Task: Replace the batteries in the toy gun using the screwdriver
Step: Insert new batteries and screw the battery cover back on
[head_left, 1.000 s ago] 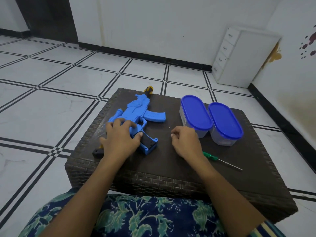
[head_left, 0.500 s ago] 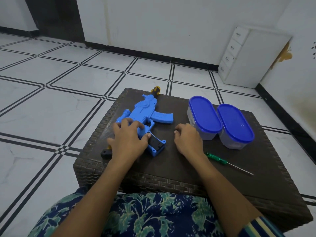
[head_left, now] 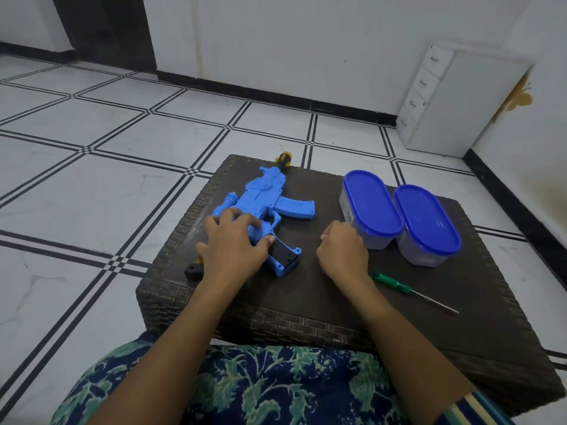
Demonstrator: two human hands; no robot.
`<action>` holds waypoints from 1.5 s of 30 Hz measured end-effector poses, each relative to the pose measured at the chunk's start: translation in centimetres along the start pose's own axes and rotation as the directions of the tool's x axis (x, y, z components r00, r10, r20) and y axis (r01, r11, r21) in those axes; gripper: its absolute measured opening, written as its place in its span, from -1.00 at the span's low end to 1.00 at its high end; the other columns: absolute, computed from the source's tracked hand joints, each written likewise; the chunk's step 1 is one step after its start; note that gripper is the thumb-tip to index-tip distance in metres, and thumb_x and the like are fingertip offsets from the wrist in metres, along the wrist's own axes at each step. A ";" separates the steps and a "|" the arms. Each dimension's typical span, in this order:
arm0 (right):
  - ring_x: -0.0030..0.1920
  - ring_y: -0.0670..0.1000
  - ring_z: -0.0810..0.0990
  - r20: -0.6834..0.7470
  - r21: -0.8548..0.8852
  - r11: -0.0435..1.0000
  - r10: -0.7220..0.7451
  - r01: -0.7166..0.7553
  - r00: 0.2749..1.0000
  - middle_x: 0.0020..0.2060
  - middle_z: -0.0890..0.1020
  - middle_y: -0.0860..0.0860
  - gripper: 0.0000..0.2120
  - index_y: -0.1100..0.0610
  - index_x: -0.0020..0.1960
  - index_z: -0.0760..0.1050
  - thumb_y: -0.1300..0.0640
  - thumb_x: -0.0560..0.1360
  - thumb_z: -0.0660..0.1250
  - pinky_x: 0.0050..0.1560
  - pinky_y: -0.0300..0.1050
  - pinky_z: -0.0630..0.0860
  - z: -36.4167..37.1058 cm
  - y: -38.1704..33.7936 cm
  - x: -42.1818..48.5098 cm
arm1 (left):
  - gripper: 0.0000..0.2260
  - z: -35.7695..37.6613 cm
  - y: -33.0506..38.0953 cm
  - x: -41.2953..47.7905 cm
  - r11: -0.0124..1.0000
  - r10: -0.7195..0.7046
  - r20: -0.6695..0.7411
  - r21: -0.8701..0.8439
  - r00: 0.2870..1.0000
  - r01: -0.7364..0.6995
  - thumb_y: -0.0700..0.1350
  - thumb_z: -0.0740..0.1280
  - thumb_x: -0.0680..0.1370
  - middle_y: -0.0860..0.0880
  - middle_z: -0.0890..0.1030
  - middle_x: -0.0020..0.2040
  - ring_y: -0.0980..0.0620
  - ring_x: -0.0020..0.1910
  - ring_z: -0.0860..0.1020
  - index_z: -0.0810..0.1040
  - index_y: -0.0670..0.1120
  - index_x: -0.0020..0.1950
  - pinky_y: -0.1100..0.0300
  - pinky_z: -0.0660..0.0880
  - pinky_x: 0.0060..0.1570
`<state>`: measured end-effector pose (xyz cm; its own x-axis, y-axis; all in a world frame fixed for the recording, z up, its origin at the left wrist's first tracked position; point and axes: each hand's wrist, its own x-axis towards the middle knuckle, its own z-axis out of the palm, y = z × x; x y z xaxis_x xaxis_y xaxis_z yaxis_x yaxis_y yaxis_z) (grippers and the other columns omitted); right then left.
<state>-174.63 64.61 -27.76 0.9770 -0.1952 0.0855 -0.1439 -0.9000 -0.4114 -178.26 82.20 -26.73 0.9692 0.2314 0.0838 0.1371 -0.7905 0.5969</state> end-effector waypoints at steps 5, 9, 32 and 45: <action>-0.04 -0.02 0.53 0.099 0.180 0.979 -0.112 0.093 0.989 -0.01 0.52 0.01 -0.92 0.11 -0.01 0.48 0.26 0.56 0.26 -0.07 -0.16 0.47 -0.5 -0.1 -0.1 | -0.72 -0.1 -0.1 0.0 1.000 0.005 -0.002 -0.005 1.000 -0.005 0.21 0.37 0.45 0.11 0.36 0.33 -0.04 0.37 0.17 0.51 0.13 0.10 -0.19 0.32 0.14; -0.14 -0.10 0.49 0.249 0.623 0.781 -0.258 0.050 0.934 -0.05 0.52 0.02 -0.87 0.06 -0.08 0.52 0.18 0.61 0.25 -0.23 -0.29 0.43 -2.2 -1.1 -1.8 | -0.72 0.0 -0.2 0.2 1.000 0.006 -0.005 -0.011 1.000 -0.006 0.21 0.37 0.44 0.11 0.37 0.31 -0.04 0.35 0.18 0.52 0.13 0.08 -0.17 0.32 0.13; -0.04 -0.04 0.54 0.283 0.613 0.784 -0.333 0.097 0.899 0.04 0.45 0.08 -0.93 0.12 -0.10 0.58 0.25 0.47 0.44 -0.17 -0.24 0.60 -1.1 -0.5 -3.2 | -0.72 0.0 -0.3 0.5 1.000 0.017 -0.013 0.001 1.000 -0.017 0.21 0.37 0.44 0.10 0.37 0.26 -0.06 0.33 0.20 0.51 0.12 0.07 -0.12 0.32 0.09; -0.17 -0.09 0.55 0.034 0.062 0.960 -0.277 0.274 0.960 -0.18 0.58 -0.06 -0.99 0.05 -0.06 0.54 0.12 0.52 0.36 -0.12 -0.11 0.56 -4.7 2.2 -2.8 | -0.71 0.0 -0.3 0.4 1.000 0.023 0.004 -0.003 1.000 -0.023 0.20 0.37 0.45 0.09 0.36 0.28 -0.08 0.33 0.19 0.52 0.10 0.08 -0.16 0.31 0.11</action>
<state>-178.38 61.31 -24.62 0.9834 0.0749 0.1651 0.1398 -0.8931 -0.4276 -177.90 82.57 -26.85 0.9729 0.2112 0.0941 0.1146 -0.7939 0.5972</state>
